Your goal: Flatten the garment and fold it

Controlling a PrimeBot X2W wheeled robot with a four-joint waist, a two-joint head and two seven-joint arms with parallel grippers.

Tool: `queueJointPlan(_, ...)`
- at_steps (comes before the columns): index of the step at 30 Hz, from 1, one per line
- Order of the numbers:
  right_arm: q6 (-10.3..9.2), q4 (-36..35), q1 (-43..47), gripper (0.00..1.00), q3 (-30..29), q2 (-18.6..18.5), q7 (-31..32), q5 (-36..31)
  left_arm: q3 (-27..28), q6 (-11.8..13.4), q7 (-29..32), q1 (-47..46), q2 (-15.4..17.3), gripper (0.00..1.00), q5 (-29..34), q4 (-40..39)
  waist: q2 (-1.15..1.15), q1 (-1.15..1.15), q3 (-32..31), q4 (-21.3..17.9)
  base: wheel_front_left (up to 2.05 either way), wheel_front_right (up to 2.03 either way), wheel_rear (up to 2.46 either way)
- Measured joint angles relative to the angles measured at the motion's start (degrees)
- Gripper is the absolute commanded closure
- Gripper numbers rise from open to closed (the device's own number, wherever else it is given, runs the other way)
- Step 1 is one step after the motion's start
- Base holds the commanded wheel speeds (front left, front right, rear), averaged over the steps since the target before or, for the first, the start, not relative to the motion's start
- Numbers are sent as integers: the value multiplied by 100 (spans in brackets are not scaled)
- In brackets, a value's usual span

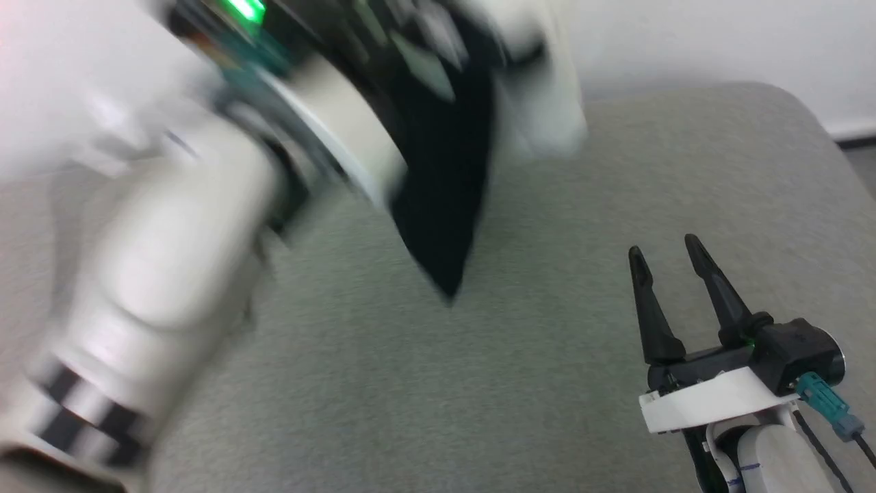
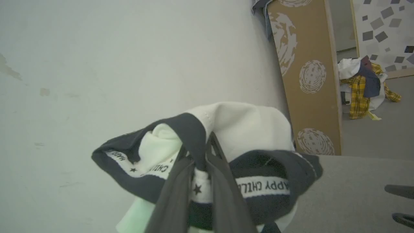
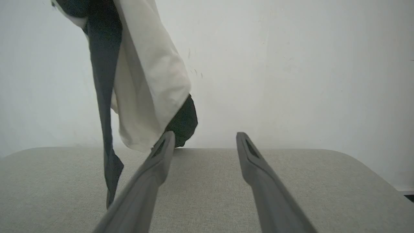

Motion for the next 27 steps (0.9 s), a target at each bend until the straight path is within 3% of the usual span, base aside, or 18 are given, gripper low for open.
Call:
queueJointPlan(6, 0, -8, -22, 0, -71, -5, 0, 22, -1629, -112, 337, 1450, -350, 100, 16, 398, 0, 0, 137, -447, 0, 0, 0)
queueJointPlan(13, 0, 7, -55, 0, -102, -7, 0, 0, -2835, -118, 276, 2281, -616, 100, -249, 1141, 0, 1, 424, -651, 0, 0, 0)
queueJointPlan(14, 0, 20, -56, 0, -108, -5, 0, -11, -2911, -118, 191, 2291, -647, 89, -249, 1241, 0, 1, 444, -647, 0, 0, 0)
queueJointPlan(15, 0, 43, -55, 0, -113, -5, 0, -21, -2944, -119, 87, 2292, -689, 3, -250, 1325, 0, 1, 452, -632, 0, 0, 0)
queueJointPlan(21, 0, 138, -37, 0, -115, -4, 0, -192, -2793, -87, -533, 2354, -883, 0, -353, 1527, 0, 1, 362, -465, 0, 0, 0)
queueJointPlan(27, 0, 204, 122, 0, -246, -8, 0, -358, -2153, 354, -990, 2376, -677, 0, -654, 1156, 0, 0, 40, -171, 0, 0, 0)
